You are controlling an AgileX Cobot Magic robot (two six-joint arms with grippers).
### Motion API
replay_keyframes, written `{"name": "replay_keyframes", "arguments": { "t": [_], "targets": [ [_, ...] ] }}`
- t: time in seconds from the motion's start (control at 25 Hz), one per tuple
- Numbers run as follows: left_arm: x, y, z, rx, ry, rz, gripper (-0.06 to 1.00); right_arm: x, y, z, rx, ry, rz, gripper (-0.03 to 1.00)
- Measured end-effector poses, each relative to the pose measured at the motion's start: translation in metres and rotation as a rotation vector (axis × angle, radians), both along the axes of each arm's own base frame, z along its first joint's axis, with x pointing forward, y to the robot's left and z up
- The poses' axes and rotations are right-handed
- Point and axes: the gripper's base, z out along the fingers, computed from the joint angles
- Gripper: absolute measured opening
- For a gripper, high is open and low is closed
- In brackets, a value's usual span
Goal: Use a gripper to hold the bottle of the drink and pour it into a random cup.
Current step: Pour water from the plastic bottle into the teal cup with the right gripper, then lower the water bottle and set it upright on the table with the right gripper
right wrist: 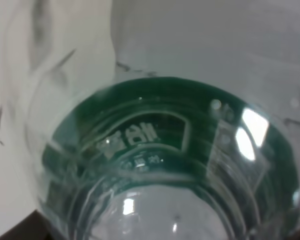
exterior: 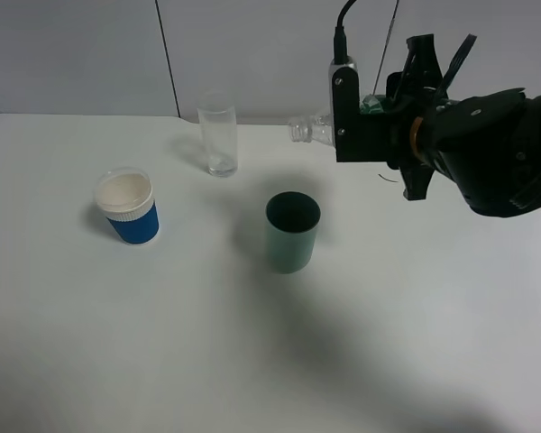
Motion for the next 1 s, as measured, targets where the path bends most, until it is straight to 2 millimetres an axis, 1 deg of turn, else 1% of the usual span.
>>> {"name": "replay_keyframes", "arguments": {
  "t": [0.6, 1.0],
  "targets": [
    [0.0000, 0.0000, 0.0000, 0.000, 0.000, 0.000, 0.99, -0.0004, 0.0014, -0.0009, 0.389, -0.001, -0.194, 0.54],
    [0.0000, 0.0000, 0.0000, 0.000, 0.000, 0.000, 0.99, -0.0004, 0.0015, -0.0009, 0.679, -0.010, -0.353, 0.54]
  ]
}}
